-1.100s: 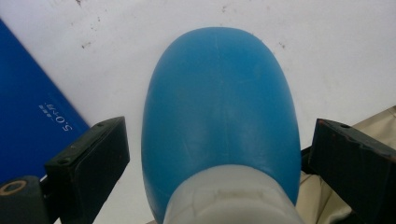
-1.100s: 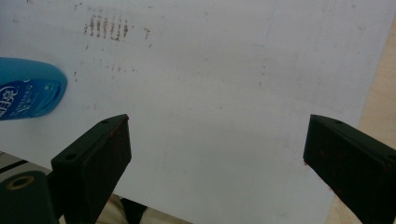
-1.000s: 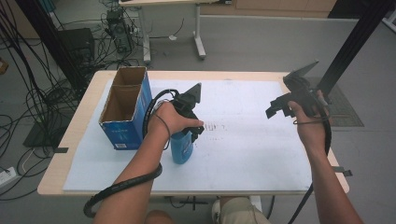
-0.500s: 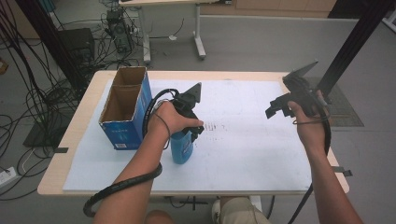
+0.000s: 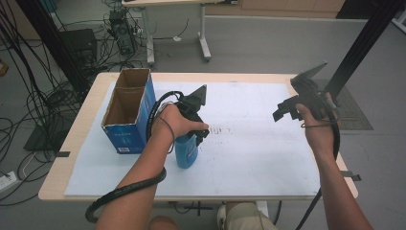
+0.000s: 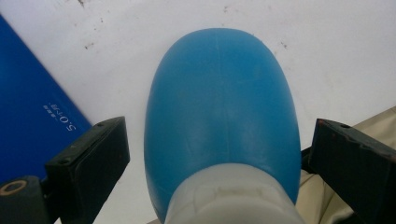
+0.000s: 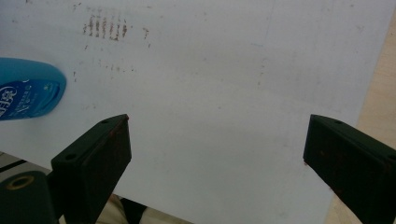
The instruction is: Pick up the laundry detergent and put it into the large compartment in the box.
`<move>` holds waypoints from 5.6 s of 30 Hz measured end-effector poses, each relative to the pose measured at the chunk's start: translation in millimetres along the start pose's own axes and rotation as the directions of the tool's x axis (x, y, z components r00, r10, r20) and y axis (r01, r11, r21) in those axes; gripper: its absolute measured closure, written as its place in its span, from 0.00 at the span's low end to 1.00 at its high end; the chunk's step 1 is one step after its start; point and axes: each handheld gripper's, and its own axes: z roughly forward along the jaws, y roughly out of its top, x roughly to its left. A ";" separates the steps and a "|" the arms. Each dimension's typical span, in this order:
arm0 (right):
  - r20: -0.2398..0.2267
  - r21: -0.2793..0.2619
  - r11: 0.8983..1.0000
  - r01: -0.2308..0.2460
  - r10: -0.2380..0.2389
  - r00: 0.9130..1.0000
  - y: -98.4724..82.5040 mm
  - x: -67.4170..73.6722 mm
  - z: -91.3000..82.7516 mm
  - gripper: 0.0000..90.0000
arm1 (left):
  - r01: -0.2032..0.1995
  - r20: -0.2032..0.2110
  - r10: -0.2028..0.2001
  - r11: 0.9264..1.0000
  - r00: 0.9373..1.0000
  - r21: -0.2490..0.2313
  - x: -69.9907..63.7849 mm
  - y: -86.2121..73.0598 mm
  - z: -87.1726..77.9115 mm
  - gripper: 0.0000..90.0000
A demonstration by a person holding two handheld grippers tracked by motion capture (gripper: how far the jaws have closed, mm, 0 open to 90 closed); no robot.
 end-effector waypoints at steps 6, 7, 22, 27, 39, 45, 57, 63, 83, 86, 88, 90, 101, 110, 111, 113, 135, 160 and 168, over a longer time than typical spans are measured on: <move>-0.001 0.000 1.000 -0.001 0.001 1.000 0.1 -0.3 0.4 0.08 | -0.001 -0.002 0.001 1.000 1.000 0.000 -0.4 0.1 -0.1 0.06; -0.001 0.001 1.000 0.000 0.000 1.000 0.3 -0.5 0.5 0.08 | -0.001 -0.002 0.001 1.000 1.000 0.000 -0.4 0.1 -0.1 0.06; -0.001 -0.002 1.000 -0.002 0.002 1.000 -0.7 -0.9 0.0 0.08 | 0.001 0.000 -0.001 1.000 1.000 0.003 -0.7 -0.1 0.4 0.06; -0.001 -0.001 1.000 -0.002 0.002 1.000 -0.7 -1.1 -0.7 0.08 | -0.002 -0.004 0.002 1.000 1.000 -0.003 -1.6 -0.7 -1.3 0.06; -0.001 0.000 1.000 -0.001 0.001 1.000 -0.1 0.7 0.2 0.08 | -0.003 -0.003 0.003 1.000 1.000 -0.004 -1.1 -1.9 -0.7 0.06; -0.001 0.001 1.000 0.000 0.000 1.000 0.1 0.9 0.5 0.08 | -0.002 -0.004 0.002 1.000 1.000 -0.004 -1.2 -2.2 -0.7 0.06; -0.001 -0.002 1.000 0.001 -0.001 1.000 -0.4 1.6 -0.2 0.08 | -0.005 -0.006 0.005 1.000 1.000 -0.006 -2.3 -2.1 -2.0 0.07; -0.003 -0.002 1.000 0.002 -0.002 1.000 -0.2 0.9 1.0 0.08 | -0.002 -0.006 0.002 1.000 1.000 -0.007 -2.5 -1.9 -1.2 0.07; 0.000 0.000 1.000 0.000 0.000 1.000 -0.3 2.2 0.9 0.08 | -0.012 -0.045 0.011 1.000 0.999 -0.026 -8.7 -6.4 -2.1 0.15; -0.002 0.000 1.000 0.000 0.000 1.000 0.0 2.5 1.7 0.08 | -0.016 -0.051 0.014 1.000 0.999 -0.023 -8.8 -6.4 -1.6 0.17; -0.002 0.001 1.000 0.001 -0.001 1.000 0.6 3.0 2.2 0.08 | -0.016 -0.051 0.015 1.000 0.999 -0.023 -8.9 -6.6 -1.2 0.19; -0.003 0.001 1.000 0.001 -0.001 1.000 0.7 3.3 2.8 0.08 | -0.017 -0.055 0.016 1.000 0.998 -0.025 -9.5 -7.0 -0.6 0.20; -0.001 0.001 1.000 0.001 -0.001 1.000 0.6 3.0 2.3 0.08 | -0.023 -0.058 0.021 0.999 0.998 -0.027 -10.4 -7.1 1.4 0.29; -0.001 0.003 1.000 0.001 -0.001 1.000 1.3 4.1 3.8 0.08 | -0.027 -0.035 0.026 0.999 0.999 -0.040 -6.0 -10.2 0.5 0.39; -0.002 0.002 1.000 -0.001 0.001 1.000 1.3 4.3 4.0 0.08 | -0.030 -0.039 0.029 0.999 0.999 -0.038 -6.9 -10.0 0.4 0.41; -0.002 0.002 1.000 0.004 -0.004 1.000 1.1 4.1 4.5 0.08 | -0.030 -0.038 0.029 0.999 0.999 -0.039 -6.6 -10.1 0.4 0.41; 0.000 0.004 1.000 0.000 0.000 1.000 0.9 4.0 3.6 0.08 | -0.028 -0.039 0.026 0.999 0.999 -0.045 -5.9 -11.4 0.0 0.41; -0.003 0.007 1.000 -0.003 0.003 1.000 2.2 4.5 5.3 0.08 | -0.036 -0.041 0.034 0.998 0.999 -0.050 -6.0 -12.6 0.1 0.42; -0.002 0.006 1.000 -0.003 0.003 1.000 2.1 4.1 5.8 0.08 | -0.036 -0.042 0.034 0.998 0.999 -0.048 -6.3 -12.1 0.0 0.42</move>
